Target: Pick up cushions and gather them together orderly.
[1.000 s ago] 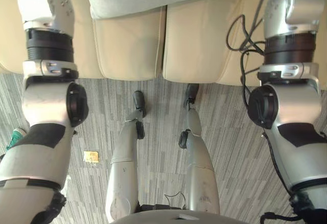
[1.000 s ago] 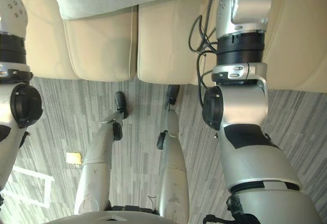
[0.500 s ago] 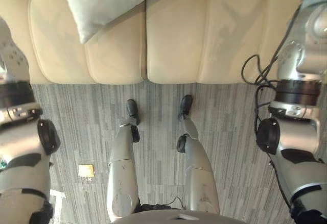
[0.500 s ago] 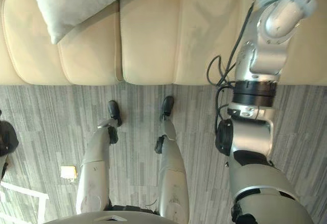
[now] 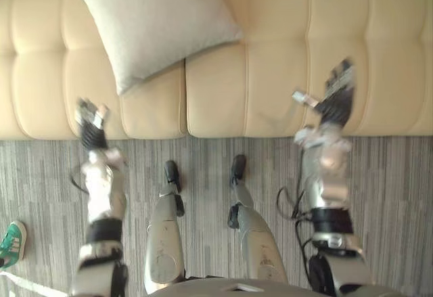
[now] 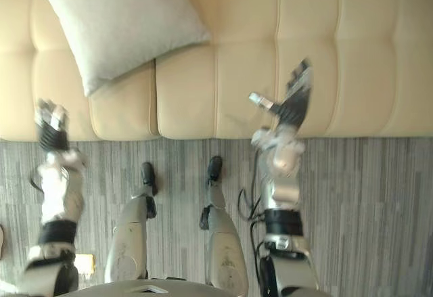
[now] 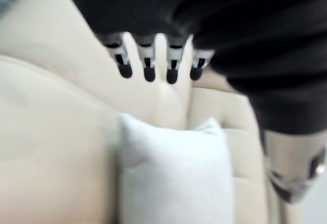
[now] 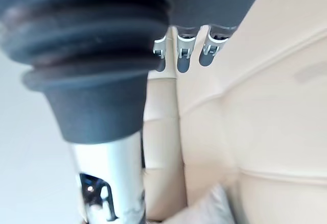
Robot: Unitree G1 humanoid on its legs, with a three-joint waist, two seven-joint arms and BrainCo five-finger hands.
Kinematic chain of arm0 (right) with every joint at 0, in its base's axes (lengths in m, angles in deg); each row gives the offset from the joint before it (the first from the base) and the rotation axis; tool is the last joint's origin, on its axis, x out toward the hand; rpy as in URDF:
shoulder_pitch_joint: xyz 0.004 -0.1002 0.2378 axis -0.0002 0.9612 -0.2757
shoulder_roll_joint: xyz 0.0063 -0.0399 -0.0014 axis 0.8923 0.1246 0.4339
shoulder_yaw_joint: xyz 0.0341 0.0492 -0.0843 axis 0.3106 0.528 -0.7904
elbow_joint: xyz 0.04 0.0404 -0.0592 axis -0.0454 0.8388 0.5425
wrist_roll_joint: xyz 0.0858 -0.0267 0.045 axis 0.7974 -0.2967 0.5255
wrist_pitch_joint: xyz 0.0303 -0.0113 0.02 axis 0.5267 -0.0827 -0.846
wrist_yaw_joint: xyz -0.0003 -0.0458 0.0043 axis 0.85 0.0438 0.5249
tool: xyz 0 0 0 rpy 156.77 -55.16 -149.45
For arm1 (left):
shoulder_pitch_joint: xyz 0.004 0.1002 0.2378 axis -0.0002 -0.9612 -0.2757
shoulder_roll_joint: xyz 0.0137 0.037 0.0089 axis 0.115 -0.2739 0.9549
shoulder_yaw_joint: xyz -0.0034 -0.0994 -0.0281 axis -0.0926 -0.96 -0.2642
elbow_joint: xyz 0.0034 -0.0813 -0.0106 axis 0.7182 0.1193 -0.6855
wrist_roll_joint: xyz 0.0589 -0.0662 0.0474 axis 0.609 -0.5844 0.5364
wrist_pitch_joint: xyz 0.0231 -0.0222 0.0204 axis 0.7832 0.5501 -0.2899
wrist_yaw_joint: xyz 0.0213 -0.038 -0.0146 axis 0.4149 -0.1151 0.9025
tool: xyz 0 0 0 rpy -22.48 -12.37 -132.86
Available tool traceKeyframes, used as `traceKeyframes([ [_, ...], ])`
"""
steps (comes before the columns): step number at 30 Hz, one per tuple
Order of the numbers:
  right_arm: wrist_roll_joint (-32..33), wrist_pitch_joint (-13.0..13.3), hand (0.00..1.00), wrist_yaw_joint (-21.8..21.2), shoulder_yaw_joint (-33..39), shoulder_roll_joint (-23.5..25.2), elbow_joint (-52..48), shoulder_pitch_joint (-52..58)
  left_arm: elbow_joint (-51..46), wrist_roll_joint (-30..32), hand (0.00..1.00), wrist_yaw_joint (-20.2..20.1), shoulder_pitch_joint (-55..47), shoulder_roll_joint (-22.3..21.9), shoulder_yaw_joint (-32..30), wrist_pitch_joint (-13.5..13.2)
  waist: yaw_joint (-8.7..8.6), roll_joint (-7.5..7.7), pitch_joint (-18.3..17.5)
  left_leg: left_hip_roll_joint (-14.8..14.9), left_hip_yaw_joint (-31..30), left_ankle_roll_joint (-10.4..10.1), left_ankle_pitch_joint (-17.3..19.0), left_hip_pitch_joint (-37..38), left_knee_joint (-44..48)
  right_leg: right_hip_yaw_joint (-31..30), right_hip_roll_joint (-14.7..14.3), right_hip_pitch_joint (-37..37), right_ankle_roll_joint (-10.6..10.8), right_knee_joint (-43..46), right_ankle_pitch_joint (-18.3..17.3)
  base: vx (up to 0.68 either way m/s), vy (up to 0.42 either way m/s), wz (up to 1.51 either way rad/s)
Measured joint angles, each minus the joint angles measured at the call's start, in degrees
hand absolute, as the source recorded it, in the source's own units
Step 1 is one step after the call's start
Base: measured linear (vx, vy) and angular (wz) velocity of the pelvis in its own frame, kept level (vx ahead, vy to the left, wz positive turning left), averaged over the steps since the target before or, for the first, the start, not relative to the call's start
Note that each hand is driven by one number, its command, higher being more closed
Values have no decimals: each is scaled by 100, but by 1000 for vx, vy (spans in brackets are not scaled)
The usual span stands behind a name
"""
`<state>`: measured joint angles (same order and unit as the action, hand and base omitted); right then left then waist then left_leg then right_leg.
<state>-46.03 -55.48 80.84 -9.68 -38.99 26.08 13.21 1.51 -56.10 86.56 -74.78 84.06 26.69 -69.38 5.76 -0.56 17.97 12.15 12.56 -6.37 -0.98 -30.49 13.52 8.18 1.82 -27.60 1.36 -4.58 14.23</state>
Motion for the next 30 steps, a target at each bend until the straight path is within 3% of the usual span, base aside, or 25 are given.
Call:
traceKeyframes([
  [5,-508,-151,0,-242,-274,367,781,1109,1093,709,0,-228,-955,-273,397,232,-35,65,-629,-194,22,40,104,706,-249,-105,159,579,127,-5,-185,15,44,3],
  [11,-865,-372,0,-423,-310,462,2397,1452,2428,1365,0,-320,-1208,-256,286,463,-164,263,-1097,-480,-36,42,101,1370,-680,-350,325,933,190,-40,-228,8,37,-13],
  [17,-994,-650,0,-488,-192,463,3549,1652,3031,1791,0,-362,-1278,-242,260,642,-312,272,-1321,-657,-187,46,99,1923,-987,-436,397,1308,265,-45,-296,32,18,-7],
  [27,-1071,-769,0,-496,45,469,4253,1741,3305,1989,0,-440,-1337,-212,293,797,-460,289,-1532,-736,-143,82,131,2498,-1174,-507,408,1740,392,-10,-448,66,14,-4],
  [30,-1065,-769,0,-494,85,497,4346,1577,3306,1993,0,-435,-1337,-91,273,802,-460,360,-1470,-749,207,166,278,2357,-918,-891,385,1511,454,-2,-259,12,14,-50],
])
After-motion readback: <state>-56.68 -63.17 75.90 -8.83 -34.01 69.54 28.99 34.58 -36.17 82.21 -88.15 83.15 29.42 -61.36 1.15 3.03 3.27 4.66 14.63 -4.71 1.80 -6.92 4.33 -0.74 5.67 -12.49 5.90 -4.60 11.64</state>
